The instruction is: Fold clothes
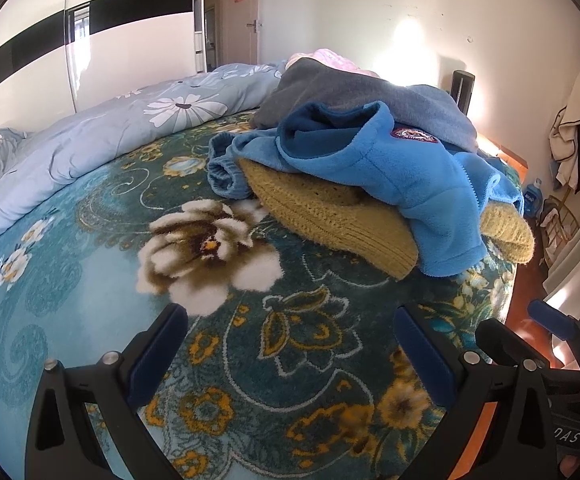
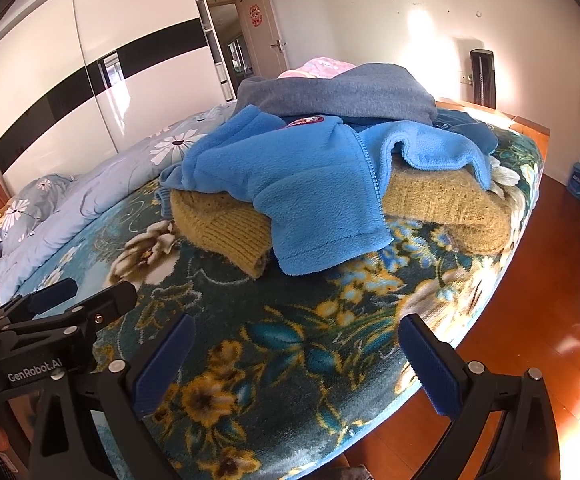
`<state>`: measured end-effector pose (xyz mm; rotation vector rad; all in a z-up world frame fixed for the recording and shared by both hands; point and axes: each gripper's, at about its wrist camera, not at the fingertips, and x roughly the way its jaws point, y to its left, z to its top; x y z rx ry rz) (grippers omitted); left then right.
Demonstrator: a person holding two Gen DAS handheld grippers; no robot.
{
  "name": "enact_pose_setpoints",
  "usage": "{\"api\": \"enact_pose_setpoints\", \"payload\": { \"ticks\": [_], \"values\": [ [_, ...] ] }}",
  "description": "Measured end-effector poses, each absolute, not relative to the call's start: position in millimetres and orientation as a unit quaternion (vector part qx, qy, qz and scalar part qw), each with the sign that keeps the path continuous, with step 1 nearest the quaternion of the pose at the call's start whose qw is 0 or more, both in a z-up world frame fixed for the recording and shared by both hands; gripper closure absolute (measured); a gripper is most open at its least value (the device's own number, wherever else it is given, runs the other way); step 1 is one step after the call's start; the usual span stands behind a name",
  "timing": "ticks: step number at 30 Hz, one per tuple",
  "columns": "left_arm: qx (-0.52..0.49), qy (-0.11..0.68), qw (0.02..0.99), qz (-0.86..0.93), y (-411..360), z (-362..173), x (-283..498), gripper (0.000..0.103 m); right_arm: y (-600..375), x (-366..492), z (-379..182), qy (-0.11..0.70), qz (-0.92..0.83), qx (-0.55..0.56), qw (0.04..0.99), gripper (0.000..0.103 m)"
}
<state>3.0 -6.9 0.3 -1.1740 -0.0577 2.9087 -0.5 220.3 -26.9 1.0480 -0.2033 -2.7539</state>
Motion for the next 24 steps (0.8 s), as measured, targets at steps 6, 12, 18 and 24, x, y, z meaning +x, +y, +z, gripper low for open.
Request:
{"api": "enact_pose_setpoints", "payload": {
  "ticks": [6, 12, 18, 24],
  "values": [
    [-0.372, -0.017, 0.005, 0.928, -5.0, 1.9, 3.9, 0.000, 219.9, 0.2, -25.3, -0.066, -0.929, 0.353, 0.094, 0.000],
    [-0.368, -0.059, 0.017, 0.928, -10.9, 0.6, 4.8, 0.000, 219.7, 0.8, -23.9, -0.063, -0.929, 0.352, 0.094, 0.000],
    [-0.370, -0.073, 0.015, 0.926, -14.7, -1.4, 4.9, 0.000, 220.0, 0.6, -25.2, -0.062, -0.928, 0.355, 0.094, 0.000],
    [-0.369, -0.064, 0.014, 0.927, -14.8, -2.1, 6.1, 0.000, 217.3, 0.6, -26.8, -0.061, -0.927, 0.356, 0.096, 0.000]
  ]
}}
